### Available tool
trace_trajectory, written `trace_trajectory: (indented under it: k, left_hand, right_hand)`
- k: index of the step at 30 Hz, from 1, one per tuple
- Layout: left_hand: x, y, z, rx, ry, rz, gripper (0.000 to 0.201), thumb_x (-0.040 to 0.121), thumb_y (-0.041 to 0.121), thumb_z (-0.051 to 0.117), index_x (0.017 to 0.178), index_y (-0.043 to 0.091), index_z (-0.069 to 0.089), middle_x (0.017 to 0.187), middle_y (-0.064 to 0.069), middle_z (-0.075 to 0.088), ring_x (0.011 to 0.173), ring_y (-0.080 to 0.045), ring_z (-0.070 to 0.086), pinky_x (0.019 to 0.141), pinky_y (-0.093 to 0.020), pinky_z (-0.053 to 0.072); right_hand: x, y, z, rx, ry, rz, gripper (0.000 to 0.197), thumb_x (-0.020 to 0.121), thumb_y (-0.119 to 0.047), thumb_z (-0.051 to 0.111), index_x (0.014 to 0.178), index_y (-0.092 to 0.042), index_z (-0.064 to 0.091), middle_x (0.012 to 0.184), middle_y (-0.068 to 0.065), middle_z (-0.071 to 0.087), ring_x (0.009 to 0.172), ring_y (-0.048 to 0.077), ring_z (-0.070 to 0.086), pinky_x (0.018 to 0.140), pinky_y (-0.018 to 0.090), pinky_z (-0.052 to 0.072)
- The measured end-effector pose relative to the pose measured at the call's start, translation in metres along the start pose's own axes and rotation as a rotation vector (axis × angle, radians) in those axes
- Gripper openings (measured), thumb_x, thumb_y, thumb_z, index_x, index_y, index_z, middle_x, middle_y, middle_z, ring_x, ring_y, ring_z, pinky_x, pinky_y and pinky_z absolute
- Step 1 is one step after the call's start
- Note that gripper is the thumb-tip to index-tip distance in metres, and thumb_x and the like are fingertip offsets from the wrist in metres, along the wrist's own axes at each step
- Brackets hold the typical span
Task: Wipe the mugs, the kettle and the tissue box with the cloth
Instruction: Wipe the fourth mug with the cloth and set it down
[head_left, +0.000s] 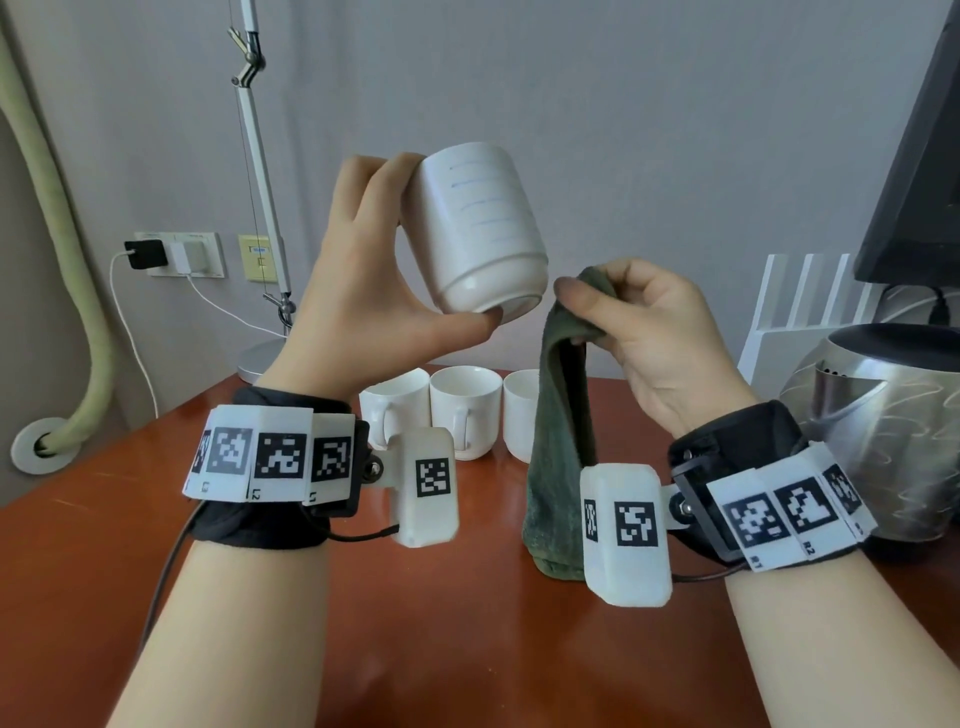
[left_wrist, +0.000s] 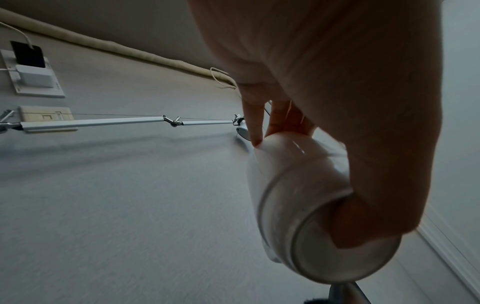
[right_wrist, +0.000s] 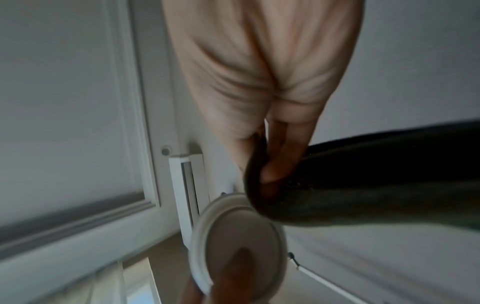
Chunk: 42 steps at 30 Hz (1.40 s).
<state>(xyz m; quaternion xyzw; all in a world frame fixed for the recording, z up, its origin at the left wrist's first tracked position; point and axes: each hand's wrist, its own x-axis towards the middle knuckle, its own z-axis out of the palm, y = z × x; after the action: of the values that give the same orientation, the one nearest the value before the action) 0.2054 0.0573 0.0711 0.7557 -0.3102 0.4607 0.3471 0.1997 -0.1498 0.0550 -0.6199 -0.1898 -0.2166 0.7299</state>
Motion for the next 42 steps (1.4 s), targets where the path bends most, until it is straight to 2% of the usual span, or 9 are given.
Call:
trace_trajectory:
  k: [6,13,18,21,22,23,25,31,42]
  left_hand:
    - [0.0,0.001,-0.001,0.025,-0.003,-0.021,0.094,0.055,0.045,0.078,0.135,0.006,0.046,0.117,0.004,0.036,0.108,0.001,0.04,0.1,-0.033,0.046]
    - [-0.001,0.005,-0.001,0.087,0.007,-0.052,0.094,0.055,0.049,0.073,0.134,0.008,0.045,0.118,0.007,0.035,0.108,-0.004,0.039,0.093,-0.044,0.049]
    - [0.0,0.006,-0.004,0.188,0.017,-0.064,0.093,0.054,0.053,0.065,0.133,0.007,0.045,0.117,0.007,0.033,0.111,-0.02,0.045,0.084,-0.048,0.05]
    - [0.0,0.006,-0.005,0.213,0.024,-0.084,0.094,0.053,0.053,0.066,0.133,0.008,0.044,0.117,0.005,0.034,0.114,-0.023,0.045,0.081,-0.048,0.051]
    - [0.0,0.006,-0.005,0.218,0.027,-0.09,0.094,0.054,0.052,0.068,0.133,0.008,0.044,0.117,0.005,0.034,0.114,-0.024,0.045,0.08,-0.049,0.052]
    - [0.0,0.007,-0.005,0.223,0.029,-0.096,0.093,0.054,0.05,0.069,0.133,0.009,0.044,0.116,0.006,0.033,0.114,-0.023,0.045,0.079,-0.048,0.052]
    - [0.001,0.007,-0.005,0.231,0.032,-0.102,0.092,0.054,0.05,0.068,0.133,0.009,0.045,0.115,0.007,0.031,0.113,-0.023,0.045,0.078,-0.048,0.052]
    - [0.001,0.008,-0.004,0.261,0.039,-0.107,0.09,0.056,0.047,0.07,0.132,0.007,0.046,0.119,-0.004,0.041,0.112,-0.024,0.046,0.076,-0.046,0.052]
    - [0.001,0.01,-0.001,0.288,0.036,-0.106,0.089,0.055,0.042,0.074,0.133,0.009,0.045,0.122,-0.006,0.042,0.114,-0.023,0.045,0.069,-0.035,0.04]
  right_hand:
    - [-0.005,-0.007,0.009,0.244,0.084,-0.024,0.016,0.085,-0.009,0.064,0.095,-0.018,0.073,0.09,-0.005,0.072,0.087,0.009,0.062,0.08,0.025,0.049]
    - [-0.009,-0.01,0.013,0.157,-0.03,-0.162,0.062,0.093,-0.014,0.059,0.146,-0.033,0.033,0.133,0.018,0.056,0.125,0.034,0.052,0.106,0.047,0.042]
    - [-0.011,-0.008,0.013,-0.209,-0.208,-0.306,0.07,0.092,-0.019,0.061,0.141,-0.049,0.021,0.148,-0.011,0.041,0.134,0.004,0.041,0.112,0.032,0.036]
    - [-0.015,-0.008,0.016,-0.445,-0.319,-0.381,0.064,0.095,0.001,0.05,0.131,-0.047,0.026,0.142,-0.021,0.044,0.124,-0.009,0.044,0.088,-0.002,0.027]
    - [-0.018,-0.007,0.018,-0.505,-0.339,-0.388,0.064,0.094,0.001,0.047,0.13,-0.048,0.028,0.135,-0.009,0.058,0.116,0.0,0.053,0.102,0.013,0.017]
    - [-0.02,-0.006,0.019,-0.551,-0.343,-0.408,0.063,0.093,0.0,0.044,0.13,-0.05,0.03,0.115,-0.001,0.069,0.098,0.003,0.062,0.085,0.014,0.047]
    - [-0.02,-0.005,0.019,-0.585,-0.305,-0.466,0.062,0.087,-0.001,0.04,0.133,-0.042,0.029,0.09,0.001,0.069,0.064,-0.006,0.055,0.062,0.003,0.037]
    - [-0.018,-0.002,0.019,-0.746,-0.277,-0.527,0.064,0.083,-0.01,0.036,0.139,-0.041,0.038,0.058,-0.008,0.044,0.054,0.013,0.039,0.056,0.035,0.042]
    - [-0.02,-0.004,0.024,-0.991,-0.108,-0.483,0.068,0.077,-0.014,0.036,0.142,-0.029,0.046,0.043,-0.004,0.027,0.043,0.013,0.027,0.048,0.031,0.024]
